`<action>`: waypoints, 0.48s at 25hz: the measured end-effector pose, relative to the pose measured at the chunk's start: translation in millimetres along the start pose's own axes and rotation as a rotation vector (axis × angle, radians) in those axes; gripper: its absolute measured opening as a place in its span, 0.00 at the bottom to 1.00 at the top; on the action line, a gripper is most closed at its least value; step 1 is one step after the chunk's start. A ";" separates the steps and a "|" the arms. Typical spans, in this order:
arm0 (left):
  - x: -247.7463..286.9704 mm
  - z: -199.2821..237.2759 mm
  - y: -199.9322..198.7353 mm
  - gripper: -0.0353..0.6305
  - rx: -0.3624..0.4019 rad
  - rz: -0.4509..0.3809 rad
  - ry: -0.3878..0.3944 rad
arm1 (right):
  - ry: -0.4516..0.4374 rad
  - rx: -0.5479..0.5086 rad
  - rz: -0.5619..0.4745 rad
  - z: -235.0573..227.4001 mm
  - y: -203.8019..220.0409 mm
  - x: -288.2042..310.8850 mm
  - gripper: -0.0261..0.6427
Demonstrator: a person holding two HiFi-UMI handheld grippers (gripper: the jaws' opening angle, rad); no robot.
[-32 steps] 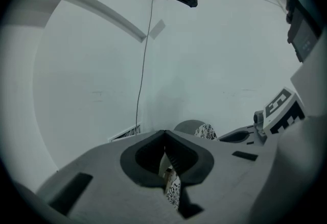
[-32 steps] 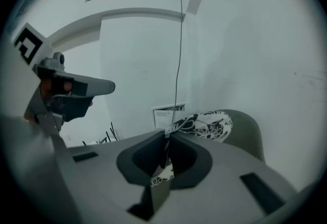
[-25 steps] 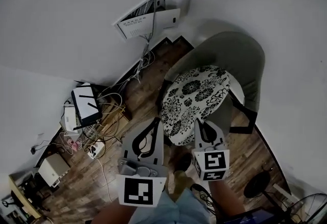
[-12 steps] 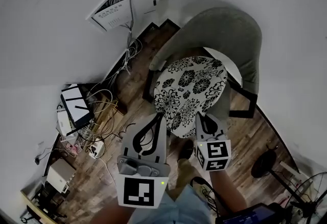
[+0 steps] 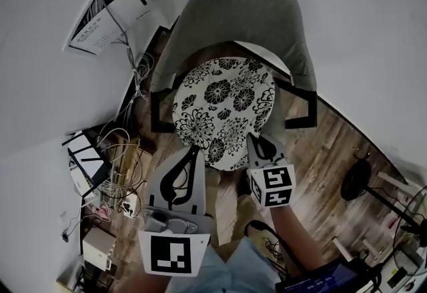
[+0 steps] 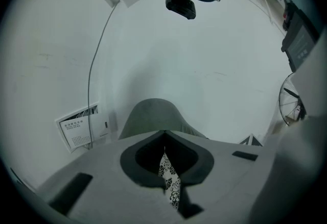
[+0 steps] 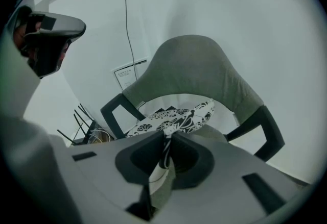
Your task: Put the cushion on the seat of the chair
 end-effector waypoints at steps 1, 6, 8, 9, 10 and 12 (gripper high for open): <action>2.9 -5.0 1.9 0.07 0.005 0.006 0.009 | 0.005 0.013 0.003 -5.9 5.0 0.3 0.10; 15.9 -29.5 14.6 0.07 0.045 0.055 0.065 | 0.049 0.069 0.034 -40.1 37.9 0.3 0.11; 21.3 -38.6 20.6 0.07 0.069 0.071 0.090 | 0.065 0.093 0.042 -52.8 50.3 0.9 0.12; 23.9 -42.7 23.2 0.07 0.074 0.076 0.098 | 0.071 0.105 0.046 -57.5 56.1 1.3 0.12; 26.5 -46.2 25.5 0.07 0.076 0.082 0.103 | 0.074 0.114 0.050 -61.3 61.5 1.9 0.12; 31.3 -52.9 29.5 0.07 0.080 0.092 0.113 | 0.079 0.126 0.061 -67.2 72.0 4.3 0.13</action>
Point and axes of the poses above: the fingertips, and each gripper's own axes: x forward along the fingers, z to its left, y out of its underside, the point moved 2 cm from there along -x, backward along the fingers, and after that the axes turned 3 degrees about -x, right-handed, at the moved point
